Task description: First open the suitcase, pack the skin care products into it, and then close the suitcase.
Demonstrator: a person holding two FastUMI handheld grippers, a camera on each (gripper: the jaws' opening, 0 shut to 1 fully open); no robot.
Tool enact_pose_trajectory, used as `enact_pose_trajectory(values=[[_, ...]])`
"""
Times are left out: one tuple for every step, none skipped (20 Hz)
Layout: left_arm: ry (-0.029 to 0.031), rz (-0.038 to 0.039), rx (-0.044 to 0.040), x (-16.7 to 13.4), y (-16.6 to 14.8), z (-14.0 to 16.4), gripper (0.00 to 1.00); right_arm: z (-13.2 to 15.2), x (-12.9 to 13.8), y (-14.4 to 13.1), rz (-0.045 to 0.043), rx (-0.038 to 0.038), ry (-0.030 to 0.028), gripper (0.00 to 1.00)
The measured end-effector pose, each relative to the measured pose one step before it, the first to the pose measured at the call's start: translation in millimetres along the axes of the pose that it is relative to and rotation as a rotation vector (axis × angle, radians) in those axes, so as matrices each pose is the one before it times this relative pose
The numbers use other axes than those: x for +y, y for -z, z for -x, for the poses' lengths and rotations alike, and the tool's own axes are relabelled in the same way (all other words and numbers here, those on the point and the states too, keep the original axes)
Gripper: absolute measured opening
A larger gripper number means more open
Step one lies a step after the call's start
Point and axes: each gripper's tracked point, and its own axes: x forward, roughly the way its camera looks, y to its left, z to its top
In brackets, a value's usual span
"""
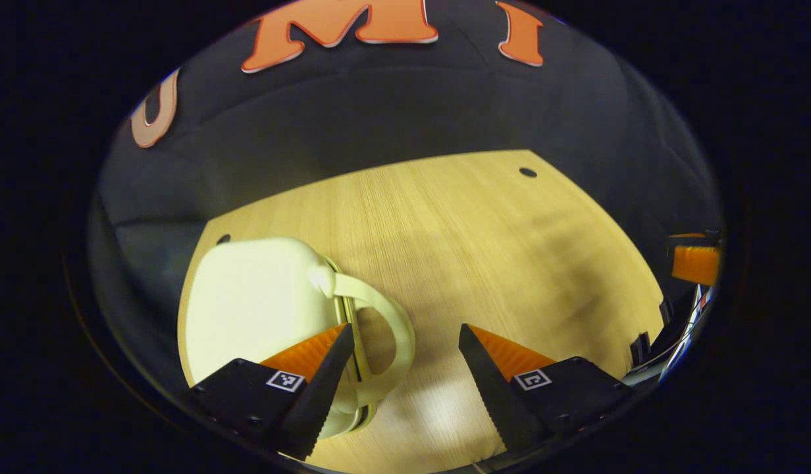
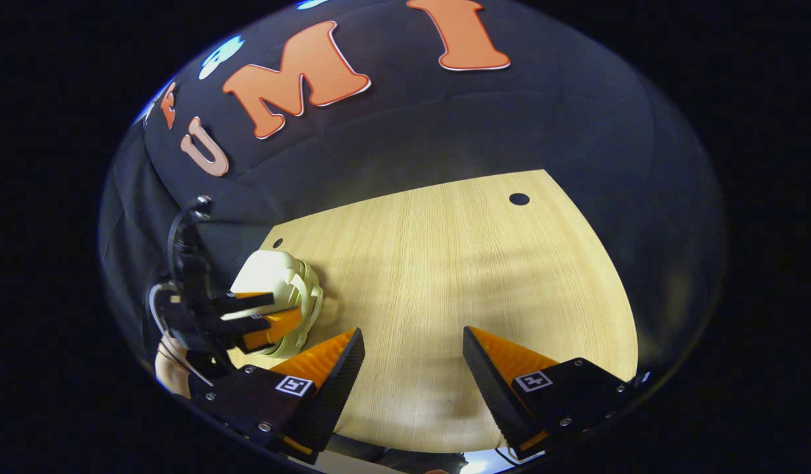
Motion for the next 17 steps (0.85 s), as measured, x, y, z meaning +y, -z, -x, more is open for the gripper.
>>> enact_pose_trajectory(values=[[-0.0193,0.01647,-0.06249,7.48,-19.13,11.82,0.99,1.64,2.82,-4.56,0.01863,-0.02237,0.00999,0.96],[-0.00232,0.01647,-0.05716,4.99,-19.27,11.32,0.99,2.31,3.69,-6.45,0.01603,-0.02742,0.01177,0.96],[0.00392,0.0226,-0.05644,3.46,-19.32,11.31,0.99,2.98,4.24,-7.22,0.01457,-0.0291,0.00812,0.96],[0.01551,0.02066,-0.05647,-6.99,-8.07,3.26,0.99,3.08,3.63,-7.46,0.0128,-0.03681,0.0036,0.96],[0.01602,0.01832,-0.05084,0.29,-11.87,2.15,0.99,3.29,7.4,-10.22,0.00981,-0.04518,0.00107,0.96],[0.0193,0.01561,-0.05172,0.22,-16.52,12.89,0.99,4.7,6.9,-11.37,0.00913,-0.04701,0.00128,0.96],[0.04304,0.01476,-0.01638,-8.36,0.35,-4.36,0.99,4.73,9.27,-8.71,0.00678,-0.04263,0.00139,0.96],[0.03201,0.01814,-0.01357,-4.81,-6.9,10.52,0.99,6.31,7.62,-6.75,0.0034,-0.0357,0.00134,0.96],[0.02317,0.0097,-0.02758,-1.85,-4.78,3.4,0.99,6.56,5.57,-6.08,0.00696,-0.03903,-0.00077,0.96],[0.01334,-0.00964,-0.03181,0.14,-9.02,6.06,0.98,6.56,6.71,-5.84,0.01081,-0.03633,0.0018,0.96],[-0.01396,-0.02475,-0.04017,3.69,-8.51,6.35,0.98,5.63,5.4,-2.86,0.00944,-0.02559,0.0062,0.96],[-0.02353,-0.03915,-0.04567,5.54,-8.59,4.52,0.98,5.7,5.89,-1.8,0.00679,-0.02002,0.00488,0.96],[-0.02905,-0.0401,-0.05231,7.65,-10.2,3.46,0.98,4.05,5.71,-1.5,0.00565,-0.0244,0.00014,0.95],[-0.03438,-0.01633,-0.04125,11.35,-7.84,3.42,0.98,3.67,5.79,-0.73,0.00437,-0.02178,-0.0003,0.96],[-0.02197,-0.00043,-0.03114,6.8,-3.3,5.21,0.98,3.05,5.18,2.11,0.00382,-0.01191,0.00252,0.95],[-0.00107,0.00885,-0.02193,2.42,-1.59,5.57,0.98,2.73,6.05,1.98,0.00521,-0.00957,-0.00032,1.0],[-0.00525,0.0171,-0.01591,3.07,-1.45,7.61,0.98,2.97,3.55,2.43,0.00391,-0.00234,0.00297,0.96]])
